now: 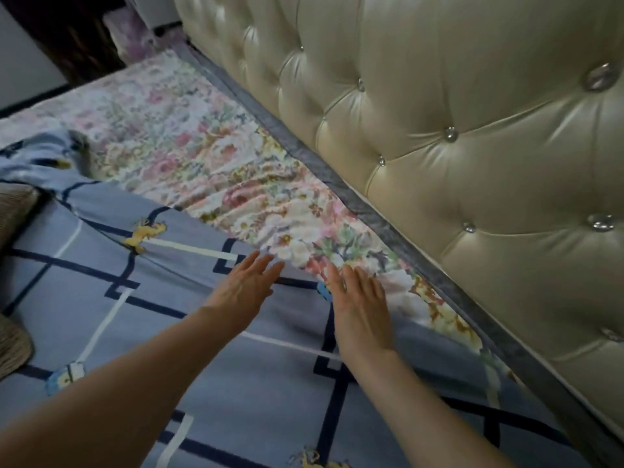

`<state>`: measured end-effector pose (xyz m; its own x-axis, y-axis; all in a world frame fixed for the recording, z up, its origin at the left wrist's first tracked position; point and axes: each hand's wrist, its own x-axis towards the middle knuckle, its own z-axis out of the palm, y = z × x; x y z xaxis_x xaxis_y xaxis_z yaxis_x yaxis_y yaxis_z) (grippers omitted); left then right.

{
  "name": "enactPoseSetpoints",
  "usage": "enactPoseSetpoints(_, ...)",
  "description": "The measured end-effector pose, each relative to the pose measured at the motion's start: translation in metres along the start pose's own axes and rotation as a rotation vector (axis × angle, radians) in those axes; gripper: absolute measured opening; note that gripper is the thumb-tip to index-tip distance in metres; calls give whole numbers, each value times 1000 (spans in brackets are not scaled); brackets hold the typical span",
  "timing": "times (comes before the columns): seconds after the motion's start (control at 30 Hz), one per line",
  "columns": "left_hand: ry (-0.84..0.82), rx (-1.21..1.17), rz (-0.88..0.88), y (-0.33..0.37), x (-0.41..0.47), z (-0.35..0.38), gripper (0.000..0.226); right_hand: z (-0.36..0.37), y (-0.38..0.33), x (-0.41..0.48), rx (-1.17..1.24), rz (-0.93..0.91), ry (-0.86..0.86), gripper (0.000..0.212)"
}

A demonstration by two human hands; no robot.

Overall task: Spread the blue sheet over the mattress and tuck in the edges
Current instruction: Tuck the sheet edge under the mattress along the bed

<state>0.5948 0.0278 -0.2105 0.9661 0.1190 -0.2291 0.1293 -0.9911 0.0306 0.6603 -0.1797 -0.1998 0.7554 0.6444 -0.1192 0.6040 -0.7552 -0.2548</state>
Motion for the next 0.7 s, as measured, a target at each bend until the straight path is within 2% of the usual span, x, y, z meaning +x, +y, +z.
enactPoseSetpoints(0.07, -16, 7, 29, -2, 28, 12, 62, 12, 6, 21, -45, 53, -63, 75)
enactPoseSetpoints(0.13, -52, 6, 98, -1, 49, 19, 56, 22, 8, 27, -66, 8, -76, 54)
enactPoseSetpoints(0.2, -106, 15, 151, 0, 60, 13, 39, 34, 3, 16, -67, -124, 60, 23)
enactPoseSetpoints(0.27, -158, 87, 170, 2, 60, 8, 34, 56, -8, -10, -27, -245, 228, 4)
enactPoseSetpoints(0.33, -251, 134, 173, -3, 45, 5, 34, 75, -22, -43, -16, -266, 273, 27)
enactPoseSetpoints(0.43, -379, 144, 191, -21, 10, 23, 15, 101, -37, -86, -96, -259, 104, 25)
enactPoseSetpoints(0.47, -405, 128, 171, -25, -2, 28, 19, 106, -40, -95, -82, -243, 55, 26)
enactPoseSetpoints(0.5, -434, 116, 146, -28, -12, 34, 38, 108, -40, -100, -38, -227, 13, 25)
enactPoseSetpoints(0.53, -431, 109, 152, -31, -19, 39, 52, 107, -39, -101, 7, -217, 20, 21)
enactPoseSetpoints(0.6, -352, 62, 139, -33, -25, 45, 62, 97, -38, -97, 91, -215, 43, 9)
enactPoseSetpoints(0.7, -233, -47, 143, -40, -29, 54, 61, 80, -34, -88, 113, -139, -8, 17)
